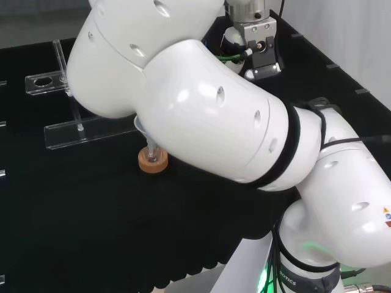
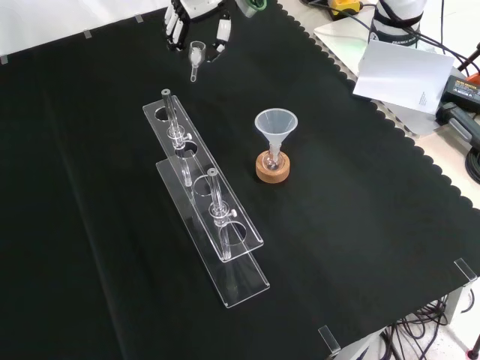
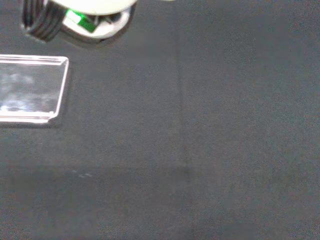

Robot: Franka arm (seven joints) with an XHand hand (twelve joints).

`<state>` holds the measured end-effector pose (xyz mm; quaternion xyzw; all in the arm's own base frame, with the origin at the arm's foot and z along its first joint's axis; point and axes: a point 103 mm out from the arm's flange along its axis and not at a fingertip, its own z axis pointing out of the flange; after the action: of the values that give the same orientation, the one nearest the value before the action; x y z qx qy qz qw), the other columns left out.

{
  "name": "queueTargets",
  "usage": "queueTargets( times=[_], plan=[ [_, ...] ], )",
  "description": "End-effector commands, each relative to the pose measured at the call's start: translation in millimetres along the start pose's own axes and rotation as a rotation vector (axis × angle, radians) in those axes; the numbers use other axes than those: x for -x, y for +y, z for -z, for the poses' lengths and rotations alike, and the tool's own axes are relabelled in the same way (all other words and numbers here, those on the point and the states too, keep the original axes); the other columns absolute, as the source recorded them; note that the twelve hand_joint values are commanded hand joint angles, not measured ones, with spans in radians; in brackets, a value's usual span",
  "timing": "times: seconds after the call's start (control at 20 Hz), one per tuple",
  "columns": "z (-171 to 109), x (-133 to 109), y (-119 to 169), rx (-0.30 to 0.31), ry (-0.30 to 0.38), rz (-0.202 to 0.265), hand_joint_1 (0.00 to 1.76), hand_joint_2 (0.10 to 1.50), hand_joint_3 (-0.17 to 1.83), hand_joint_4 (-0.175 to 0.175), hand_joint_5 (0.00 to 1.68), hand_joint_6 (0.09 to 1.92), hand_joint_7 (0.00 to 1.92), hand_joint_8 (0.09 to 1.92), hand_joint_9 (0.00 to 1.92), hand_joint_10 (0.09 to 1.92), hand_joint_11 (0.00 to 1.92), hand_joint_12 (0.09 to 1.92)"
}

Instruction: Pour all the NaCl from the weighing funnel into the round-bottom flask.

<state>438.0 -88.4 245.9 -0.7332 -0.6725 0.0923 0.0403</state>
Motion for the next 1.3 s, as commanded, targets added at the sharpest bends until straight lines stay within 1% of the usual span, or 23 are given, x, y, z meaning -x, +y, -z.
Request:
queueTargets(
  times=[0.05,0.55,0.75,0.95,1.3],
  plan=[
    [12,-14,-39,0.004,-0.003,0.004,1.10,0.70,0.61,0.175,1.23,0.73,0.80,0.58,1.09,0.33,0.86,1.09],
    [20,-51,-77,0.009,-0.019,0.046,1.11,0.70,0.61,0.175,1.23,0.73,0.79,0.58,1.09,0.32,0.86,1.08],
    [22,-68,-92,0.011,-0.035,0.067,1.11,0.70,0.61,0.175,1.23,0.73,0.79,0.58,1.09,0.31,0.86,1.08],
    [21,-84,-103,-0.001,-0.044,0.085,1.11,0.70,0.61,0.175,1.23,0.73,0.79,0.58,1.09,0.31,0.86,1.08],
    [14,-102,-113,-0.029,-0.075,0.104,1.11,0.70,0.61,0.175,1.23,0.73,0.79,0.58,1.09,0.31,0.87,1.08]
  ],
)
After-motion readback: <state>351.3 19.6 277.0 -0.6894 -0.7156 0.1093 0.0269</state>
